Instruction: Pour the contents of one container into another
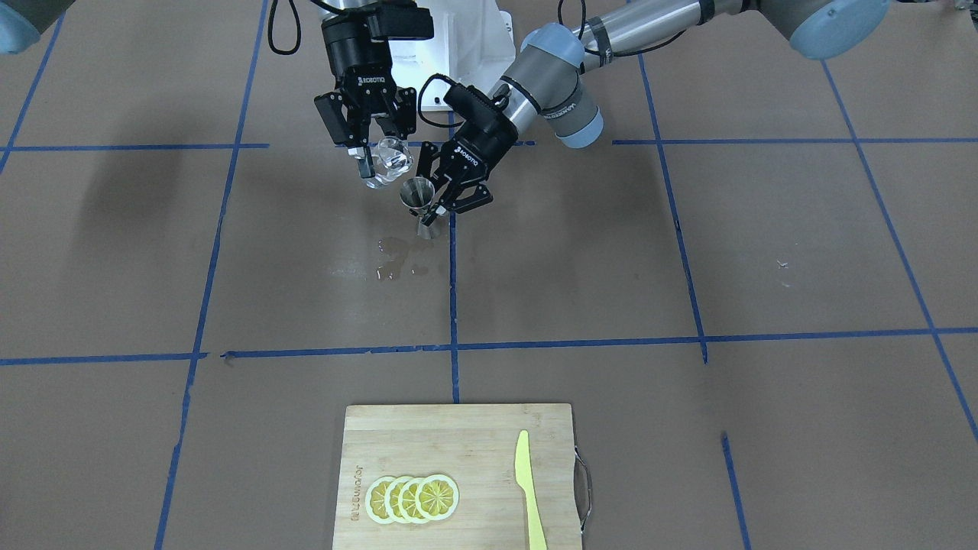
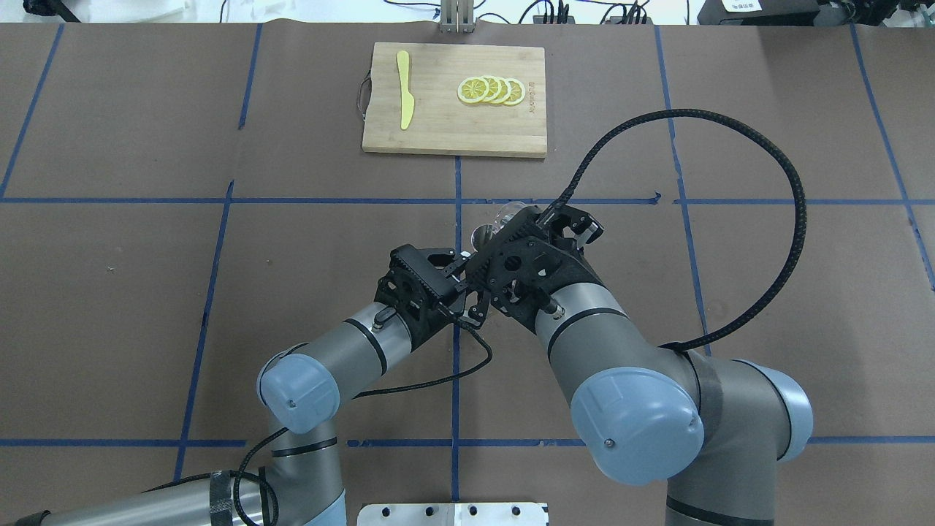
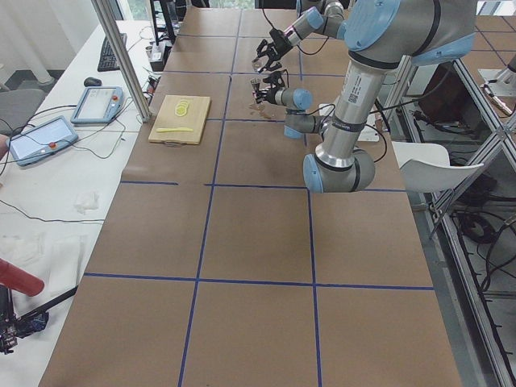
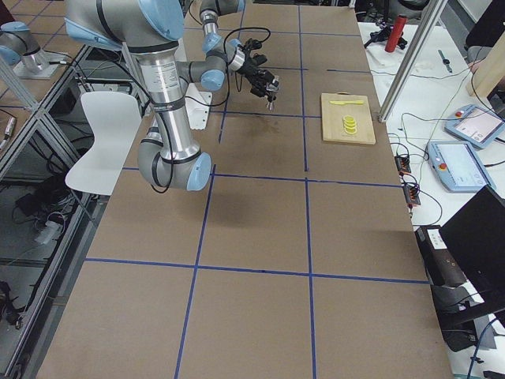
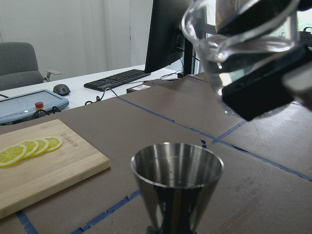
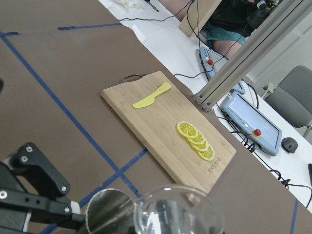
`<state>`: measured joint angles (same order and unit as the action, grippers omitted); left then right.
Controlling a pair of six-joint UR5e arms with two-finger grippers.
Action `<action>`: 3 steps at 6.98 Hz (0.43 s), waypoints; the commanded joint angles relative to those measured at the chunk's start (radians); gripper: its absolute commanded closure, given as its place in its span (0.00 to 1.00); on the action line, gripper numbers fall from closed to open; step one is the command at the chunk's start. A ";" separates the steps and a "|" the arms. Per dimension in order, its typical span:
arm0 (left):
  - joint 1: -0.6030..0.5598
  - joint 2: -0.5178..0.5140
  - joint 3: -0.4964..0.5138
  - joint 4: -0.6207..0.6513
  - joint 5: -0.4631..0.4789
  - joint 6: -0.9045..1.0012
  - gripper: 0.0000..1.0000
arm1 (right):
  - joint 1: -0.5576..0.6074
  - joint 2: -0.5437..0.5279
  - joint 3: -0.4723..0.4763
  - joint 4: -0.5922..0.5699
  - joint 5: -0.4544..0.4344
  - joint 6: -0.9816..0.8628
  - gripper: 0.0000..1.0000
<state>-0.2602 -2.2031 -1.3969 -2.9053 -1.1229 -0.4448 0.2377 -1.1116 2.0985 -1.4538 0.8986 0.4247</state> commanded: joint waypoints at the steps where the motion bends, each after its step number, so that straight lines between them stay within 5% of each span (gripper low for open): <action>1: 0.001 -0.003 0.001 0.000 0.000 0.000 1.00 | 0.002 0.004 0.000 -0.010 -0.001 -0.023 0.78; 3: 0.001 -0.003 -0.001 0.000 0.000 0.000 1.00 | 0.002 0.009 0.003 -0.046 -0.001 -0.047 0.78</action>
<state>-0.2593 -2.2058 -1.3962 -2.9053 -1.1229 -0.4449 0.2390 -1.1065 2.0991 -1.4759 0.8974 0.3878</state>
